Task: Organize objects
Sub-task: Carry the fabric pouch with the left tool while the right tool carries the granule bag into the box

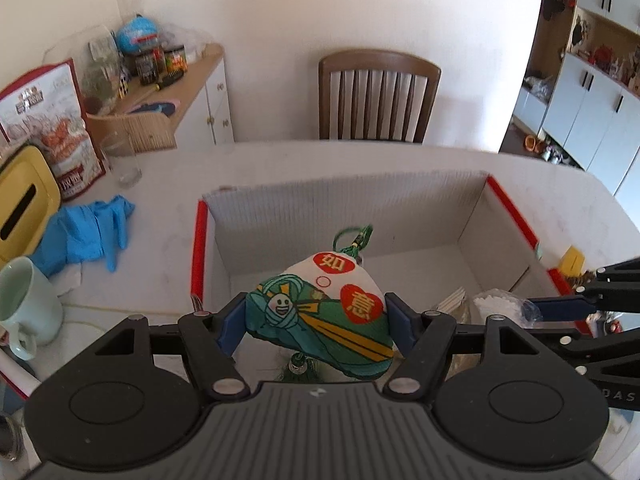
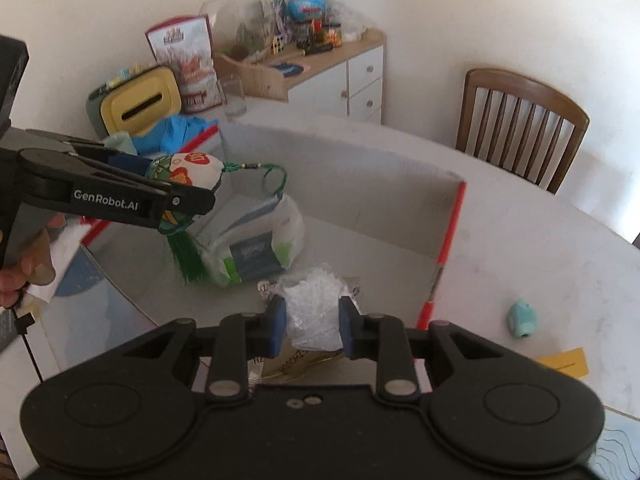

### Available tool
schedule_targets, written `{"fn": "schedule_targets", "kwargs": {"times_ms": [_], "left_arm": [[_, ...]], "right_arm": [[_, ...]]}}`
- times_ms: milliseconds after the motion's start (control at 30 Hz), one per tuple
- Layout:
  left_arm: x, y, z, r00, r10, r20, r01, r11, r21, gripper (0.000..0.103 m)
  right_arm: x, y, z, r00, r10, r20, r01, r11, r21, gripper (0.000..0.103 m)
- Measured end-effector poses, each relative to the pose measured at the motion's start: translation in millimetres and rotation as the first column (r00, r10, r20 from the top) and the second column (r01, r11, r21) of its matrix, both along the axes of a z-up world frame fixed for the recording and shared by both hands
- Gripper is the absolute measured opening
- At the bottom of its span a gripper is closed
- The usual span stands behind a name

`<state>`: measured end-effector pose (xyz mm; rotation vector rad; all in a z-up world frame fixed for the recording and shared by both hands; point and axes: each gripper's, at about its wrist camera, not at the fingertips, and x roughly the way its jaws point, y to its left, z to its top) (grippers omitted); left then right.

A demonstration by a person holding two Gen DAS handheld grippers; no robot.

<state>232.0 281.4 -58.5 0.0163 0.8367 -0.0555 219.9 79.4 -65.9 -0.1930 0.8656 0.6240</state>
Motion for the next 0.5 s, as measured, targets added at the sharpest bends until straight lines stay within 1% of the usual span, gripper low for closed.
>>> {"fn": "schedule_targets", "kwargs": {"times_ms": [200, 500], "left_arm": [[2.1, -6.0, -12.7, 0.999, -0.028, -0.039, 0.028, 1.0, 0.013, 0.071], [3.1, -8.8, -26.6, 0.995, -0.041, -0.095, 0.042, 0.999, 0.007, 0.073]], "right_arm": [[3.2, 7.6, -14.0, 1.0, -0.003, -0.026, 0.002, 0.999, -0.034, 0.027], [1.5, 9.0, -16.9, 1.0, -0.005, -0.024, 0.004, 0.999, -0.046, 0.03]]}}
